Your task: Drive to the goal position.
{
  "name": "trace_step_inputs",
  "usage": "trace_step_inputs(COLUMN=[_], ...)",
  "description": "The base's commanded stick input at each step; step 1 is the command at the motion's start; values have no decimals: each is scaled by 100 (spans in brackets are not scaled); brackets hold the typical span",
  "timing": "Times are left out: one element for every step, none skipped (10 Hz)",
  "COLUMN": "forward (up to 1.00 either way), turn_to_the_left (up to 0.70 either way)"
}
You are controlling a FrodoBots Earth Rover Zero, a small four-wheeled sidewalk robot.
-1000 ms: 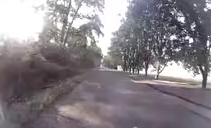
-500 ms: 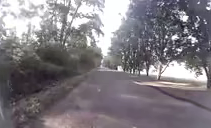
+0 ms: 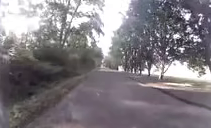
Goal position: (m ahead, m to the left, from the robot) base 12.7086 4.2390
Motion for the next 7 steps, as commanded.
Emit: trace_step_inputs(forward=[70, 70, 70, 70, 70, 70, 70], turn_to_the_left=[0, 0, 0, 0, 0, 0, 0])
